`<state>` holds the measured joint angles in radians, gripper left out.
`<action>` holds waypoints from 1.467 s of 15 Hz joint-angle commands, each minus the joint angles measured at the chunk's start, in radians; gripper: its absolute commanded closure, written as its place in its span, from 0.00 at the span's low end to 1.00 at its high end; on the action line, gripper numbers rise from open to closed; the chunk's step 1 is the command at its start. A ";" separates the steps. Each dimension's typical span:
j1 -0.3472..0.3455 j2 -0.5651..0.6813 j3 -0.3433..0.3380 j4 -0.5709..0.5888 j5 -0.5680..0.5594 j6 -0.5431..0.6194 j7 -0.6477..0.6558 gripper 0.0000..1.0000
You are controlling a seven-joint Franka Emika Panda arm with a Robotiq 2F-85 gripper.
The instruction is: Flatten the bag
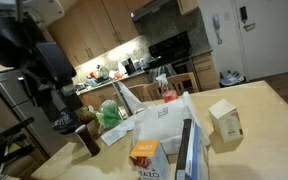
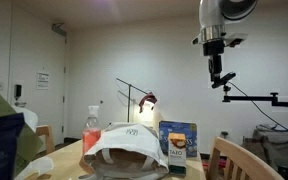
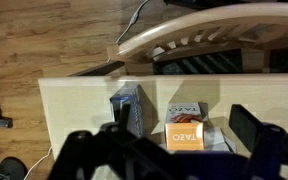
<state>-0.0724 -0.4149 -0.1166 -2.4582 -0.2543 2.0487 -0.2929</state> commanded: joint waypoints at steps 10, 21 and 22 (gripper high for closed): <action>0.004 0.005 0.005 0.017 -0.007 0.031 0.011 0.00; 0.024 0.206 0.023 0.205 -0.018 0.393 -0.043 0.00; 0.022 0.239 0.023 0.237 -0.017 0.400 -0.050 0.00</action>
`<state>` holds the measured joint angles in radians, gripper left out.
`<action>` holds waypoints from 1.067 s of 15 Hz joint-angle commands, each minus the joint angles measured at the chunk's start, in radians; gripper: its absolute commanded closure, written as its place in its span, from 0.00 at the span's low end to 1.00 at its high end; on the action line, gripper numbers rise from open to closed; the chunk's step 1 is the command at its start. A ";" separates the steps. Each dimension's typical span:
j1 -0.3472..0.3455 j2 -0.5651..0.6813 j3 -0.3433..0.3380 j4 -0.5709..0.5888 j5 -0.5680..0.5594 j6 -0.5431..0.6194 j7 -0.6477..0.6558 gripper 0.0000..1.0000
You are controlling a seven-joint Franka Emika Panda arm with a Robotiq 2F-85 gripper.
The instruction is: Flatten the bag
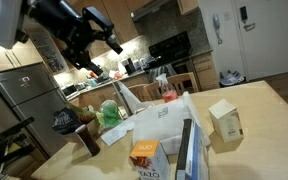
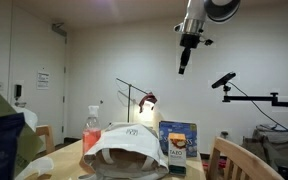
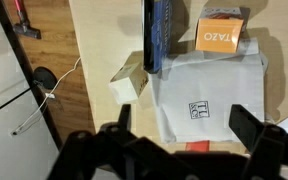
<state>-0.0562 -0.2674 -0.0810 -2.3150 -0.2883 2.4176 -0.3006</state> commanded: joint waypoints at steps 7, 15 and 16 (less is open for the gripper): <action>0.012 0.314 0.021 0.304 0.017 -0.038 -0.053 0.00; 0.009 0.329 0.034 0.280 0.010 -0.022 -0.053 0.00; 0.008 0.328 0.033 0.280 0.010 -0.022 -0.053 0.00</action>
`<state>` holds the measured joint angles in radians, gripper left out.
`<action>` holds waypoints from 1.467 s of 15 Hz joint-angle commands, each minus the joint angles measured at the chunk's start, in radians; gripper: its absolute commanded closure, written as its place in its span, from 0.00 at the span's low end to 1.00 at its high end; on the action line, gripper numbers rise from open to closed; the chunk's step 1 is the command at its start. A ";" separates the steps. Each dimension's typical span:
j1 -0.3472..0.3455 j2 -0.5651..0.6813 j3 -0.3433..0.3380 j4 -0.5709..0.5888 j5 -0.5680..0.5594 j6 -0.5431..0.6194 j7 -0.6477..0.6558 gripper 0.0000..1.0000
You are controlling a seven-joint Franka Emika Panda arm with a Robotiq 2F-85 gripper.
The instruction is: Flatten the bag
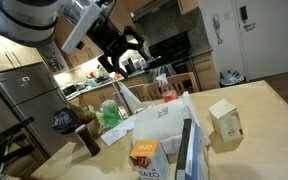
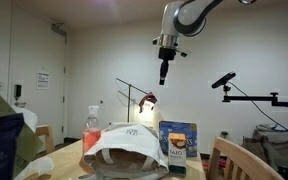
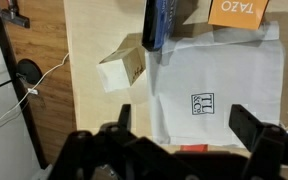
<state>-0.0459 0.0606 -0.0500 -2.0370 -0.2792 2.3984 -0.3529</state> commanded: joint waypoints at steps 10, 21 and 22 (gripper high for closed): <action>0.024 0.125 0.029 0.139 -0.027 -0.055 -0.009 0.58; 0.080 0.436 0.074 0.503 -0.078 -0.095 -0.078 1.00; 0.084 0.389 0.064 0.429 -0.090 -0.054 -0.032 0.99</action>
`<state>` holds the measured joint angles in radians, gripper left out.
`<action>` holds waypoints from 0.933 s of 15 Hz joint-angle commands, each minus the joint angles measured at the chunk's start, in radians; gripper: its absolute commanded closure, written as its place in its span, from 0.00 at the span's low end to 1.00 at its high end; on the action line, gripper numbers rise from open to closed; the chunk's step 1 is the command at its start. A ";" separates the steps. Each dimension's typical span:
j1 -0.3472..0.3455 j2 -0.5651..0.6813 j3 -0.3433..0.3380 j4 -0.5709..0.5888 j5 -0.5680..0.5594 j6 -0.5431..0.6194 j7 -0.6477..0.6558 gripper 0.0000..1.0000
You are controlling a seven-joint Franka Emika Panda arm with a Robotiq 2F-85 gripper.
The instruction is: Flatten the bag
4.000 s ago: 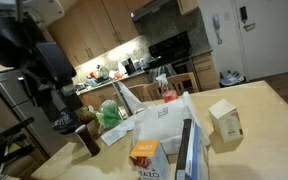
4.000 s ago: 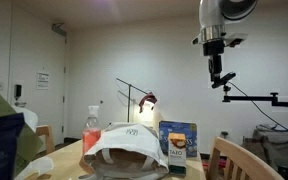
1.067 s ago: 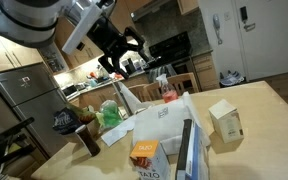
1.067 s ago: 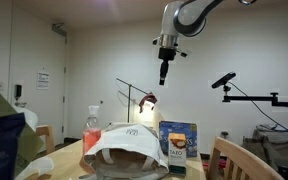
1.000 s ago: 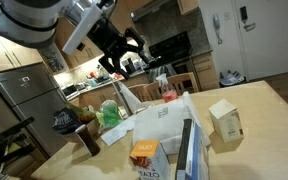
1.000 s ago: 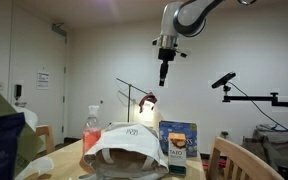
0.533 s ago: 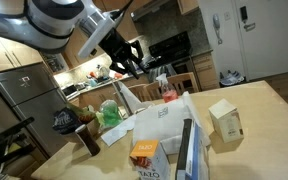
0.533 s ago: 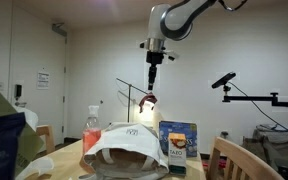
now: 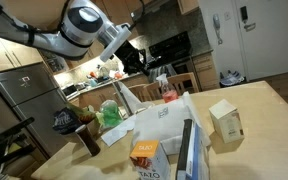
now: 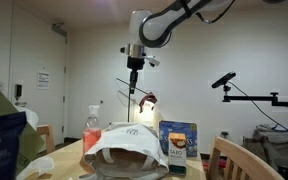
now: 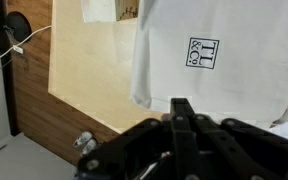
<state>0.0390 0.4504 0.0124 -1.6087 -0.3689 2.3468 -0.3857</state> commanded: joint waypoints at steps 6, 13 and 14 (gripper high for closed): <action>-0.001 0.044 0.005 0.049 0.001 -0.007 -0.016 0.99; -0.018 0.167 0.031 0.108 0.040 -0.012 -0.098 1.00; -0.024 0.186 0.040 0.116 0.049 -0.013 -0.118 1.00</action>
<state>0.0337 0.5754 0.0279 -1.5510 -0.3464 2.3433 -0.4422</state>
